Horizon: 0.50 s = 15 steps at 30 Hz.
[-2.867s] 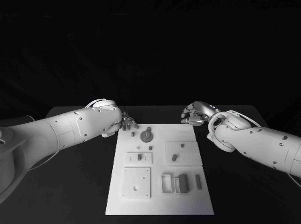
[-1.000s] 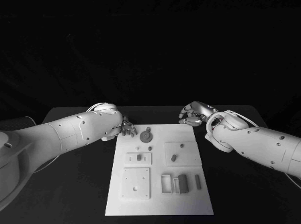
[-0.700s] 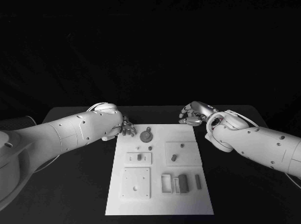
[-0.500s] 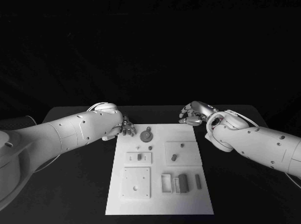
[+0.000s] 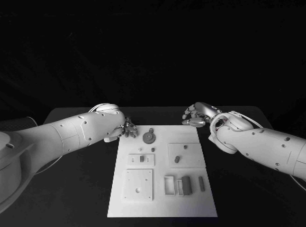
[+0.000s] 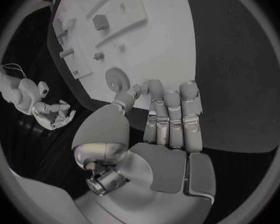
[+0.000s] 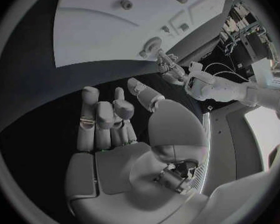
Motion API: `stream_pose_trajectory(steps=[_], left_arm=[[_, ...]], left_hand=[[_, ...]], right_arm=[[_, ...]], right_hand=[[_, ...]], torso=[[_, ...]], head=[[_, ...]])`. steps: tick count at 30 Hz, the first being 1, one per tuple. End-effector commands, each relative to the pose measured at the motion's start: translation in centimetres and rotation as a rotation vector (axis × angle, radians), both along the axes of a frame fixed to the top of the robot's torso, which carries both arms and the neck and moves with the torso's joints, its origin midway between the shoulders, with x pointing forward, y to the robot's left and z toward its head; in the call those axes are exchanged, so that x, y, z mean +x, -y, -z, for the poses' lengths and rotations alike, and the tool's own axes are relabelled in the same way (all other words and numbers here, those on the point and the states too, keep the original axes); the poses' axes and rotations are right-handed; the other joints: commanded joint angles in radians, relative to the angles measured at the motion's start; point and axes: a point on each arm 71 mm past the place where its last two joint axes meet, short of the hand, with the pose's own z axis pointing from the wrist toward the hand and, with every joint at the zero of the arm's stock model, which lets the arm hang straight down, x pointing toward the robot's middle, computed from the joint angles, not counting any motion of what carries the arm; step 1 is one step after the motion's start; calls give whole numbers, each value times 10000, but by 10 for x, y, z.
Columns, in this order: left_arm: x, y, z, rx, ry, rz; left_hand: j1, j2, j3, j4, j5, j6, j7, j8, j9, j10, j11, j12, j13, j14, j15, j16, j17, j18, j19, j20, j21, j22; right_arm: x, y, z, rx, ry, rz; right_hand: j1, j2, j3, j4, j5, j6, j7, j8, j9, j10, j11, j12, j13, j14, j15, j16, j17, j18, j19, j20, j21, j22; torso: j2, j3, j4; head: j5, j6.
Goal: Assemble the parts on the task board
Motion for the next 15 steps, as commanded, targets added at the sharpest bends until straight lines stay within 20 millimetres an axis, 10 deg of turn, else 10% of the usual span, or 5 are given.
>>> stream_pose_trajectory(steps=[1, 15], left_arm=[[-1, 4, 1, -231, -250, 154], [-1, 3, 1, -270, -235, 129]], left_hand=[[234, -135, 456, 198, -450, 130, 1, 57, -42, 50, -38, 50, -48, -26, -28, 71, -47, 474, 45, -38, 57, 200], [760, -40, 833, 33, -450, 480, -93, 284, 24, 136, -115, 118, -84, 22, -50, 163, -100, 455, 96, -60, 159, 221]], right_arm=[[0, -1, 0, -51, -49, -87], [0, -1, 0, -50, -43, -77]], right_hand=[[-97, -8, 14, 56, 17, -9, 53, -64, 13, 4, 56, -41, 11, 19, -67, -60, -16, 127, 34, -47, -38, 147], [-133, -21, 3, 88, 17, -17, 57, -74, 18, 5, 60, -42, 13, 20, -64, -61, -17, 127, 36, -44, -41, 148]], torso=[[3, 0, -2], [0, -4, 2]], head=[[3, -10], [6, -44]])
